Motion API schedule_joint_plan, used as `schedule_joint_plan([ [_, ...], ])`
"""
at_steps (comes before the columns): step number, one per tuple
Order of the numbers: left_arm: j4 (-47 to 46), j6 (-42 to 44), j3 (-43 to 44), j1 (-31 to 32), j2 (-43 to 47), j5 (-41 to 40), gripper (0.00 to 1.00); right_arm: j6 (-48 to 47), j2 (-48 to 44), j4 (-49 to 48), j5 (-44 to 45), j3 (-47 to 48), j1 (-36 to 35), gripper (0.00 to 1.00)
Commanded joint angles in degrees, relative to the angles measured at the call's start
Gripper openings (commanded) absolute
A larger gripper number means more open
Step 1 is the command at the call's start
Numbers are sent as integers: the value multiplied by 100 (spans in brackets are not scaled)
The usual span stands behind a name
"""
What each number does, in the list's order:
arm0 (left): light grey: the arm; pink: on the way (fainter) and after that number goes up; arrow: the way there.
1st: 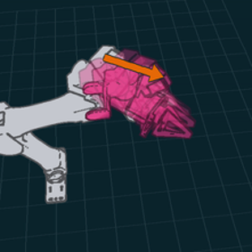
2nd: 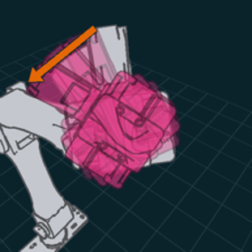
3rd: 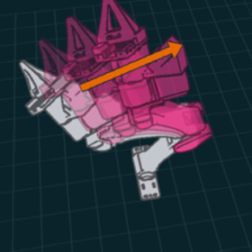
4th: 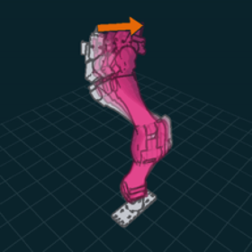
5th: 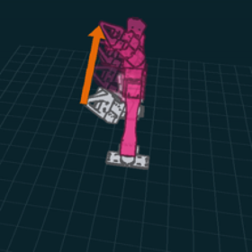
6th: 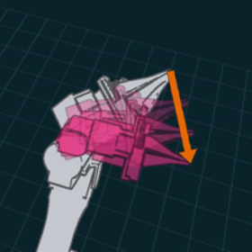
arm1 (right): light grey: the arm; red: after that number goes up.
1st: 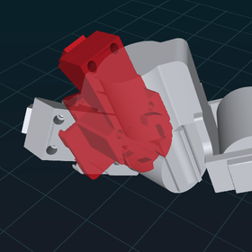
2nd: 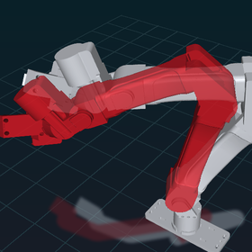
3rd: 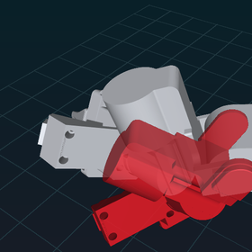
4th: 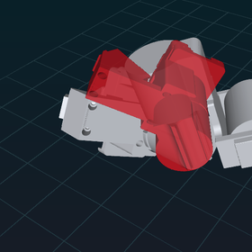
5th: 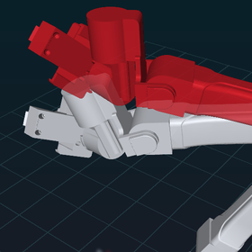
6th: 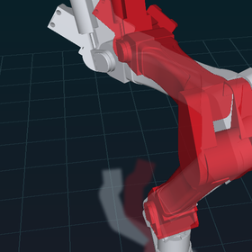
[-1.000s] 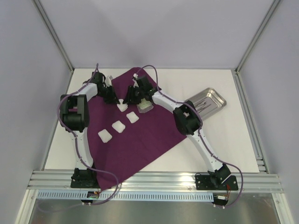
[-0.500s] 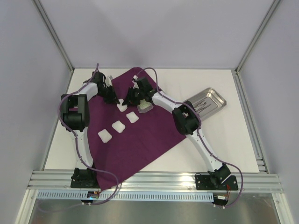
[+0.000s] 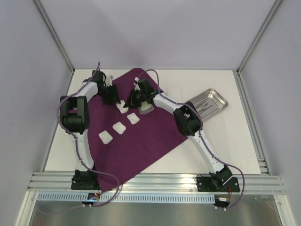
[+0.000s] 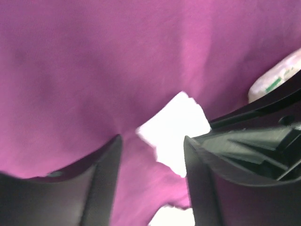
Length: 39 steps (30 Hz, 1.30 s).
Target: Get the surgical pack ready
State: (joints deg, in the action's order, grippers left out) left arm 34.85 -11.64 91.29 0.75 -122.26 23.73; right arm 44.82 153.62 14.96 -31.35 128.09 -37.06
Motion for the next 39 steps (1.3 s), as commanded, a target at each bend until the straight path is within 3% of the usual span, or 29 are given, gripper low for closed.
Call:
schedule_joint_plan([
  [1, 311, 416, 197, -31, 860, -736, 66, 80, -675, -195, -143, -284, -73, 1],
  [9, 1111, 794, 276, -242, 2301, -835, 69, 553, -1886, -1133, -169, -881, 128, 0],
  [13, 1506, 1101, 171, -295, 2759, -739, 69, 1037, -2695, -1715, -12, -1619, 601, 1],
  [16, 1761, 1155, 56, -321, 2997, -606, 69, 1160, -3781, -1961, 541, -2830, 1147, 0],
  [17, 1779, 1355, 4, -330, 3041, -597, 69, 1222, -4091, -2101, 734, -3773, 1305, 1],
  [21, 1797, 1568, -444, -348, 3278, -536, 69, 1600, -5525, -2787, 1709, -5981, 2471, 1],
  [25, 1832, 1638, -568, -348, 3270, -457, 69, 1609, -6597, -2692, 2352, -7297, 3335, 0],
  [30, 1841, 1612, -559, -348, 3173, -316, 69, 1749, -6732, -2797, 2757, -8107, 4284, 0],
  [39, 1824, 1630, -551, -339, 3103, -395, 69, 2057, -5458, -3500, 2766, -7800, 4426, 1],
])
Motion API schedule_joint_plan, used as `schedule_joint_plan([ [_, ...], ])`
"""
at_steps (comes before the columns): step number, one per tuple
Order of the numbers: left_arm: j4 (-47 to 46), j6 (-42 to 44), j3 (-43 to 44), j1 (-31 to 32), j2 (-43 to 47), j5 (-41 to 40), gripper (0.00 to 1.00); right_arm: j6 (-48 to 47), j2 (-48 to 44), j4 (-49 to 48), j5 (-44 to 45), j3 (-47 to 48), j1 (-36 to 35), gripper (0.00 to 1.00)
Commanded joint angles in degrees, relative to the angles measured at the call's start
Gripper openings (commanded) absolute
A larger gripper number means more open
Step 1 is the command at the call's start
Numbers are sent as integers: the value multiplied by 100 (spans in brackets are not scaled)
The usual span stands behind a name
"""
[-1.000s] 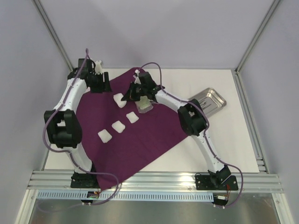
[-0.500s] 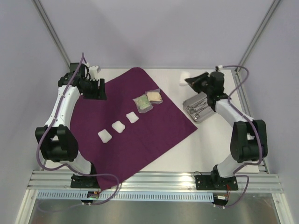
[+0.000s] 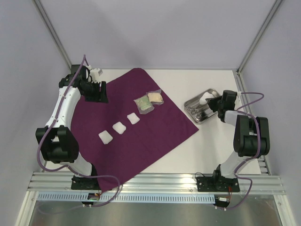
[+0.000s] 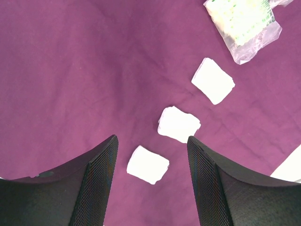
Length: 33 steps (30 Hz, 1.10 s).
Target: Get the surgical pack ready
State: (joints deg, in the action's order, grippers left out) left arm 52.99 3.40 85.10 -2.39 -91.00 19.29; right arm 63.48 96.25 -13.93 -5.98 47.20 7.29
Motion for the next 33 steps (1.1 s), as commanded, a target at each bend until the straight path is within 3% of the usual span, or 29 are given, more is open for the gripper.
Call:
schedule_joint_plan([
  [1, 18, 143, 68, -33, -23, 57, 69, 199, 463, -602, 237, 377, -17, 1],
  [13, -17, 144, 59, -24, -146, 49, 69, 314, 1062, -988, 571, 615, -17, 0],
  [25, 18, 170, 94, -33, -93, 22, 69, 306, 1230, -532, 861, 712, -17, 1],
  [29, 27, 170, 94, -33, -41, 22, 69, 200, 1116, -198, 914, 808, -17, 13],
  [31, 36, 179, 112, -24, -32, 31, 69, 173, 1072, -110, 914, 835, -17, 30],
  [33, 71, 196, 130, -33, -32, 31, 69, 94, 1019, 30, 888, 887, -17, 40],
])
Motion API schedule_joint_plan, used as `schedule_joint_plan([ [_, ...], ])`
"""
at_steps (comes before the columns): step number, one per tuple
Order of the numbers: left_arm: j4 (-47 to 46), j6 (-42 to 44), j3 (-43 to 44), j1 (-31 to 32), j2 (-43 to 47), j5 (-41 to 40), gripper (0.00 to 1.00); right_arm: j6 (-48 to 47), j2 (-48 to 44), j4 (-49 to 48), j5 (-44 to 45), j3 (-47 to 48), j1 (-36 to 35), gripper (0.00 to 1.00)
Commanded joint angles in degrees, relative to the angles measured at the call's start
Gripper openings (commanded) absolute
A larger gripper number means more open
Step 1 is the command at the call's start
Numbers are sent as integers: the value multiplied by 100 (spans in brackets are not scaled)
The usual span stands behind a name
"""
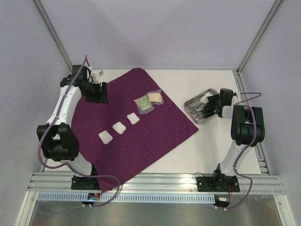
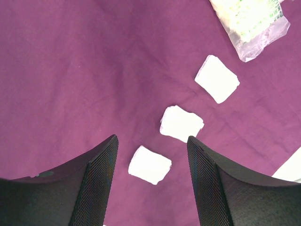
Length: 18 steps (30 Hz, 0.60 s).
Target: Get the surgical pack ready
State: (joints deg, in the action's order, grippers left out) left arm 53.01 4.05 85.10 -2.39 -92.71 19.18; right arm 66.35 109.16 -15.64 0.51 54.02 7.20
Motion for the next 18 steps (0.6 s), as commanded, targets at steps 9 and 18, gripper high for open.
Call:
schedule_joint_plan([
  [9, 279, 332, 95, -33, 349, -116, 69, -552, -1018, 772, 484, 249, -148, 55],
  [18, 1000, 1114, -836, -60, 736, -213, 65, -1026, -2267, 2082, 1179, 399, -544, 62],
])
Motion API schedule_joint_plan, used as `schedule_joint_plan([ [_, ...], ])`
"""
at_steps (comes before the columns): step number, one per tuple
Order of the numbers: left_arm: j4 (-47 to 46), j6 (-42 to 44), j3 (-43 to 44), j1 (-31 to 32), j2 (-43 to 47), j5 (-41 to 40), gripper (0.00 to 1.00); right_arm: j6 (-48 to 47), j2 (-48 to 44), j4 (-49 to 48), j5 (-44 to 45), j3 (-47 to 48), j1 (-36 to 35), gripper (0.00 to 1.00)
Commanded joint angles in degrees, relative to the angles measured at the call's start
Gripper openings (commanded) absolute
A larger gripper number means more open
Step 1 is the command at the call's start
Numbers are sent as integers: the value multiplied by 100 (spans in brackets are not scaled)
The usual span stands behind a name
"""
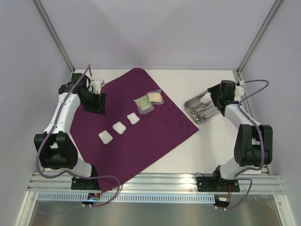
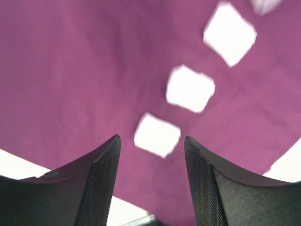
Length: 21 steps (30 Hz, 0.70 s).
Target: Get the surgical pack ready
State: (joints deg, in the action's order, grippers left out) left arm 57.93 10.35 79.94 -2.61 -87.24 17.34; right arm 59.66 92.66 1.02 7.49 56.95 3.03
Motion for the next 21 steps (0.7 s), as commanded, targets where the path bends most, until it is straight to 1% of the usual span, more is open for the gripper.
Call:
schedule_joint_plan([
  [1, 543, 581, -643, -38, 242, -29, 65, -576, -740, 452, 447, 80, -179, 62],
  [4, 430, 854, -1250, -46, 182, -134, 65, -1016, -1162, 618, 368, 62, -565, 62],
  [5, 238, 890, -1366, -46, 138, -291, 65, -1331, -1328, 628, 333, 62, -784, 62],
  [7, 9, 1030, -1621, -38, -72, -451, 65, -1570, -1452, 628, 184, 1, -996, 61],
  [10, -308, 1136, -1727, -38, -371, -337, 59, -1720, -1558, 619, -290, -96, -1322, 59],
  [11, -422, 1127, -1728, -46, -442, -328, 54, -1756, -1602, 663, -431, -114, -1496, 59],
  [13, -563, 1066, -1736, -46, -600, -328, 51, -1861, -1628, 750, -432, -158, -1690, 58],
  [16, -861, 1031, -1763, -38, -794, -617, 50, -2028, -1672, 838, -362, -219, -2199, 58],
  [21, -1091, 1039, -1859, -38, -1092, -970, 49, -2265, -1567, 927, -195, -219, -2745, 57],
])
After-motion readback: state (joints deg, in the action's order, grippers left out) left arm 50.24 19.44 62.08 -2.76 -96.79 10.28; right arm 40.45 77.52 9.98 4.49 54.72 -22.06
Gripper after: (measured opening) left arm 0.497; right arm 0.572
